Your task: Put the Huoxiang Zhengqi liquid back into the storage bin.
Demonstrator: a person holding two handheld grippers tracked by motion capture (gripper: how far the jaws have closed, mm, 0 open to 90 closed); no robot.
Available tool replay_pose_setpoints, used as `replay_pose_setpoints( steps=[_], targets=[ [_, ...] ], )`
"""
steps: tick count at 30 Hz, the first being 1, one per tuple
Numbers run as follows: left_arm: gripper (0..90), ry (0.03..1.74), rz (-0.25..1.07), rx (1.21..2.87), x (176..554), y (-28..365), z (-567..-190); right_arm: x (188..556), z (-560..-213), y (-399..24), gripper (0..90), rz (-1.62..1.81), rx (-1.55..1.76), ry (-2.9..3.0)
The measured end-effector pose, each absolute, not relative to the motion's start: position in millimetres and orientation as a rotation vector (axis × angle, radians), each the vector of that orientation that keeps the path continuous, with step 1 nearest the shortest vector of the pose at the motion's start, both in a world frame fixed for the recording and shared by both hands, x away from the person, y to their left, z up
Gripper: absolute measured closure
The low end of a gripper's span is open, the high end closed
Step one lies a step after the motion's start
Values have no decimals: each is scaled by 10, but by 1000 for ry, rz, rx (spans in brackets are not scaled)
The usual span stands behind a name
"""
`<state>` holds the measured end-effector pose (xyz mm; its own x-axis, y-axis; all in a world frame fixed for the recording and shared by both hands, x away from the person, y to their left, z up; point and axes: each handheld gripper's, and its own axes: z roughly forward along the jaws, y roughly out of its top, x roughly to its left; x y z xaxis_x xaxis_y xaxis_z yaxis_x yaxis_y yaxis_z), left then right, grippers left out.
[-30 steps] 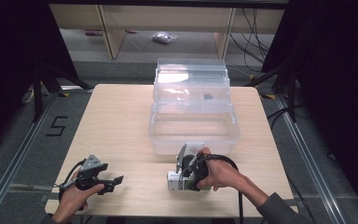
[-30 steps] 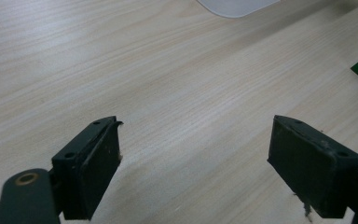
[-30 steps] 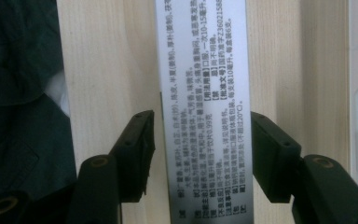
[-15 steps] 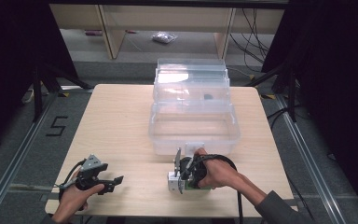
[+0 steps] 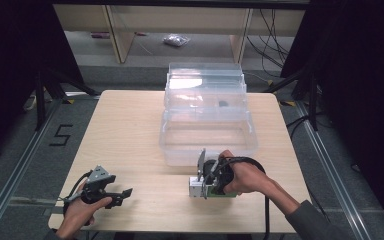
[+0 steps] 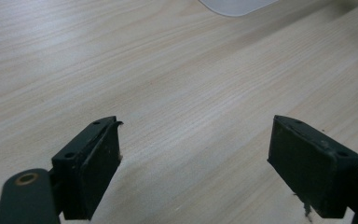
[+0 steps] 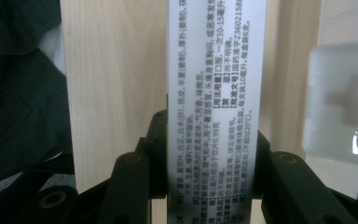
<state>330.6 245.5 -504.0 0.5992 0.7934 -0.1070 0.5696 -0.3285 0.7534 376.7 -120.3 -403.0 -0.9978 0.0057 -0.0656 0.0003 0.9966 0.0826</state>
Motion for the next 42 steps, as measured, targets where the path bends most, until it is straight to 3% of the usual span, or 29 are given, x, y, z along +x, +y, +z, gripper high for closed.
replay_pose_setpoints(
  steps=[30, 42],
  targets=[
    [160, 1086, 354, 2030, 3312, 2463, -5043, 4307, -3050, -1696, 648, 209, 206, 2997],
    [159, 1090, 359, 2026, 3310, 2463, -5047, 4690, -2937, -1716, 647, 179, 190, 2977]
  ],
)
